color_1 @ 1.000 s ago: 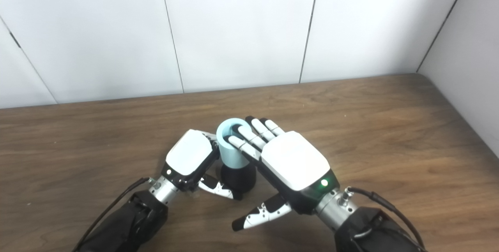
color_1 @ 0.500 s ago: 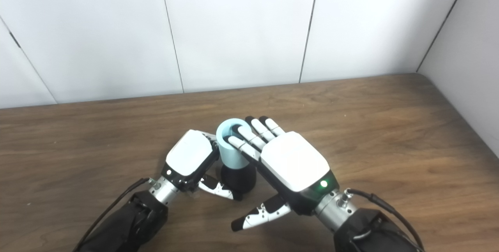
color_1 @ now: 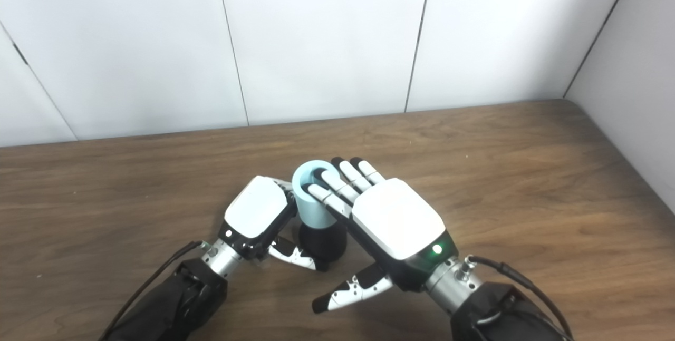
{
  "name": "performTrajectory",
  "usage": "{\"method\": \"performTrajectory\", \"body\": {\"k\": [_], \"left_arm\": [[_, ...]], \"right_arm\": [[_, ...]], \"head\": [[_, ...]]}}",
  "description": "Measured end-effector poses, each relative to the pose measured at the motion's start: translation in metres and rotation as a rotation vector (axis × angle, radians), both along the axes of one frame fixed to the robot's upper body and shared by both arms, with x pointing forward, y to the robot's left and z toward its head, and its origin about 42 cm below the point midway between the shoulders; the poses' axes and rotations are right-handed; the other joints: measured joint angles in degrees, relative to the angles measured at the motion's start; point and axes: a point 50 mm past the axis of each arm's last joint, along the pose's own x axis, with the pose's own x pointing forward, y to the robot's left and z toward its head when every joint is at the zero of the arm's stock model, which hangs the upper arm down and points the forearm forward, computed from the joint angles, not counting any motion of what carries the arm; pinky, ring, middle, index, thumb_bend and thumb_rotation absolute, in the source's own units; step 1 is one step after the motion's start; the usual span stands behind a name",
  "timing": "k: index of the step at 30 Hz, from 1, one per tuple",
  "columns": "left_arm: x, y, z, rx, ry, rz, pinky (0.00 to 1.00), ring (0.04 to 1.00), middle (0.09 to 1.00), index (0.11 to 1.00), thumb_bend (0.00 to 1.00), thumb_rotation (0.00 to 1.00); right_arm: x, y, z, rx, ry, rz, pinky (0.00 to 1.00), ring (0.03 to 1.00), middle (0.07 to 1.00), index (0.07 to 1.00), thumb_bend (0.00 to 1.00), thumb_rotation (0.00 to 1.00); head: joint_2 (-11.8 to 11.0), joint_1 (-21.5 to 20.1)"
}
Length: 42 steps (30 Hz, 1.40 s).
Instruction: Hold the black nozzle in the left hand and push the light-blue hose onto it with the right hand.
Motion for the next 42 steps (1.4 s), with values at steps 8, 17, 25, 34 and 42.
{"method": "performTrajectory", "body": {"k": [8, 17, 25, 34, 42], "left_arm": [[-0.0001, 0.0, -0.0001, 0.0, 0.0, 0.002, 0.29, 0.32, 0.398, 0.518, 0.51, 0.0], [-0.0001, 0.0, -0.0001, 0.001, 0.001, 0.003, 0.28, 0.325, 0.401, 0.519, 0.51, 0.0], [-0.0001, 0.0, -0.0001, 0.0, 0.001, 0.003, 0.28, 0.315, 0.398, 0.518, 0.51, 0.0], [-0.0001, 0.0001, -0.0002, 0.0, 0.001, 0.003, 0.27, 0.31, 0.396, 0.516, 0.51, 0.0], [-0.0002, 0.0001, -0.0002, 0.0, 0.002, 0.003, 0.29, 0.331, 0.404, 0.522, 0.51, 0.0]], "right_arm": [[-0.0002, 0.0003, -0.0003, 0.0, 0.002, 0.0, 1.0, 1.0, 0.951, 0.893, 0.86, 0.75], [-0.0003, 0.0004, -0.0005, -0.001, 0.003, -0.001, 1.0, 1.0, 0.949, 0.892, 0.86, 0.77], [-0.0002, 0.0003, -0.0006, 0.0, 0.004, -0.002, 1.0, 1.0, 0.944, 0.886, 0.85, 0.76], [-0.0002, 0.0004, -0.0008, 0.001, 0.005, -0.003, 0.99, 1.0, 0.936, 0.881, 0.86, 0.77], [-0.0001, 0.0005, -0.0009, 0.003, 0.003, -0.003, 0.96, 0.999, 0.927, 0.871, 0.86, 0.76]], "head": [[0.09, 0.0], [0.0, 0.0], [0.09, 0.0], [0.26, 0.0], [0.35, -0.09]]}}
